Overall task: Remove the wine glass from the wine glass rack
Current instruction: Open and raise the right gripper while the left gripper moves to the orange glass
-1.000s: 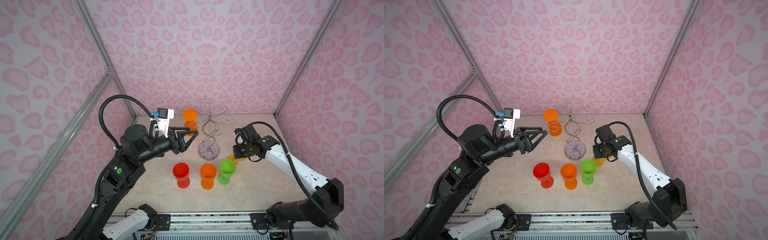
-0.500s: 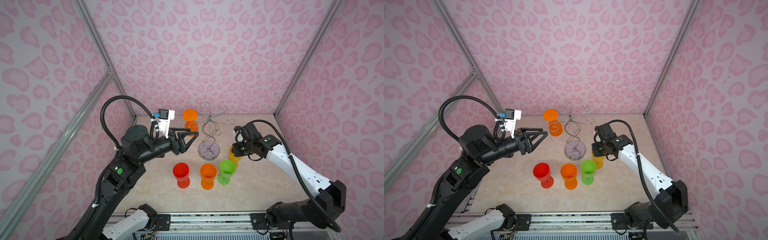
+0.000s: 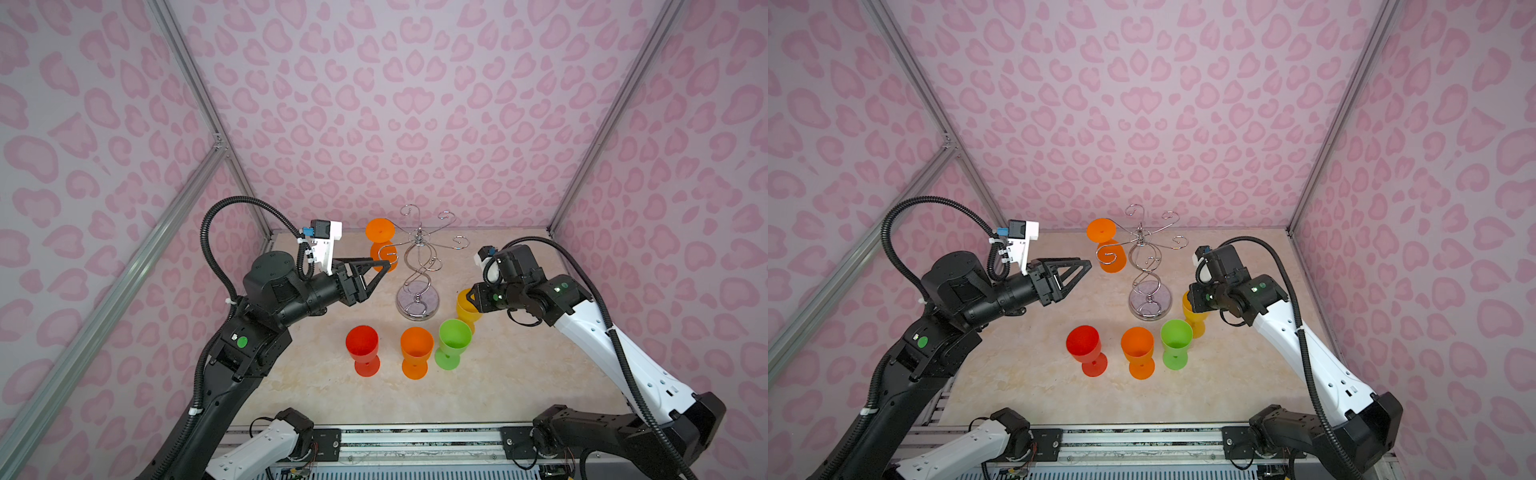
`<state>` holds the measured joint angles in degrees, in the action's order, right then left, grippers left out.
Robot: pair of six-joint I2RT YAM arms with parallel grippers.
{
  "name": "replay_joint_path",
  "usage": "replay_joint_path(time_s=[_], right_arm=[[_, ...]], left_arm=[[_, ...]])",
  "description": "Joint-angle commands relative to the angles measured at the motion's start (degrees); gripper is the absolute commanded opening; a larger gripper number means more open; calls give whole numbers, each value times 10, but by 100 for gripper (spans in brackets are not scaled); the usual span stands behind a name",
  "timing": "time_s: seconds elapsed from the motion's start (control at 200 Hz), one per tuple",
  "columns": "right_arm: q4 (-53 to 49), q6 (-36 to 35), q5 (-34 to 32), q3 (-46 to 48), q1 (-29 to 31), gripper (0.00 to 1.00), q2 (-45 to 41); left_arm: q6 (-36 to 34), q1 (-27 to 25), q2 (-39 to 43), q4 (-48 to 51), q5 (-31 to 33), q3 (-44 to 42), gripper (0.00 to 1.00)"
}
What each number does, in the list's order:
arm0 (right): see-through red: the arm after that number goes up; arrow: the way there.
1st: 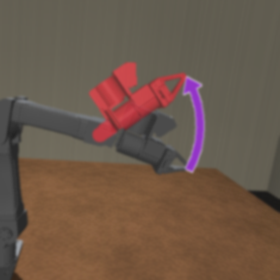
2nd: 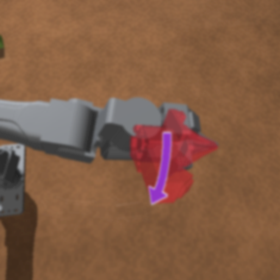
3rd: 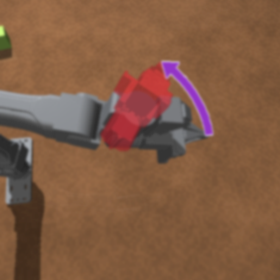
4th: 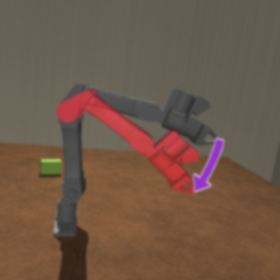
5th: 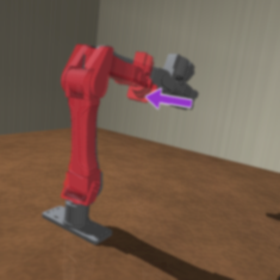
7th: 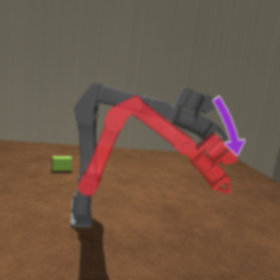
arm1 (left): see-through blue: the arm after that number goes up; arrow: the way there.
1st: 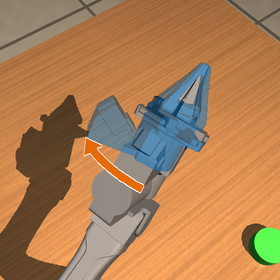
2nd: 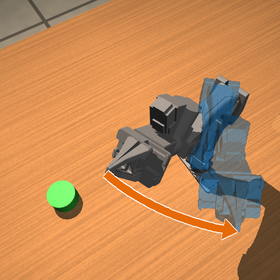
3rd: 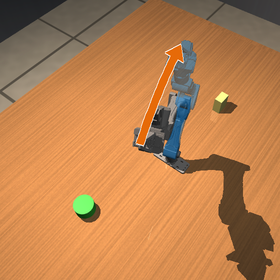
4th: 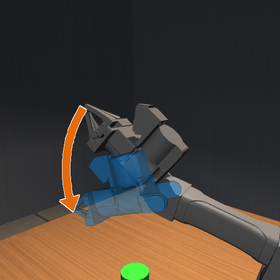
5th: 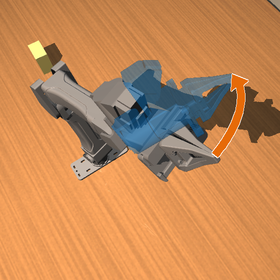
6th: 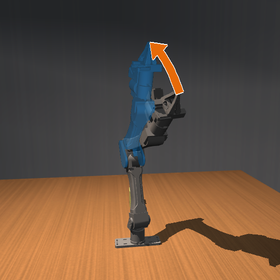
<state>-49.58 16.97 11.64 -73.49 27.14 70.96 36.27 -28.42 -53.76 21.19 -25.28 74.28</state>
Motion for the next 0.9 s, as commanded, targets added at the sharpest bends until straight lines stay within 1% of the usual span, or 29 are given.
replay_joint_path(time_s=[0.0, 0.105, 0.33, 0.405, 0.475, 0.55, 0.635, 0.895], right_arm=[[-13, -6, 7, -4, -11, 31, -12], [-18, -10, 15, -3, -31, 31, -32], [-19, -17, 37, 1, -80, 31, -78], [-20, -19, 41, 4, -93, 31, -89], [-14, -21, 44, 12, -107, 31, -100], [-6, -20, 56, 23, -123, 31, -107], [0, -19, 70, 32, -136, 31, -109], [7, -21, 80, 45, -148, 31, -115]], left_arm=[[36, 22, 4, -17, -21, -5, 67], [61, 58, 4, -24, -32, -17, 67], [135, 156, -14, -68, -75, -59, 65], [166, 189, -25, -107, -96, -82, 62], [197, 209, -41, -151, -119, -98, 59], [222, 214, -68, -191, -146, -102, 59], [241, 214, -99, -216, -160, -98, 58], [238, 214, -153, -231, -152, -83, 55]])
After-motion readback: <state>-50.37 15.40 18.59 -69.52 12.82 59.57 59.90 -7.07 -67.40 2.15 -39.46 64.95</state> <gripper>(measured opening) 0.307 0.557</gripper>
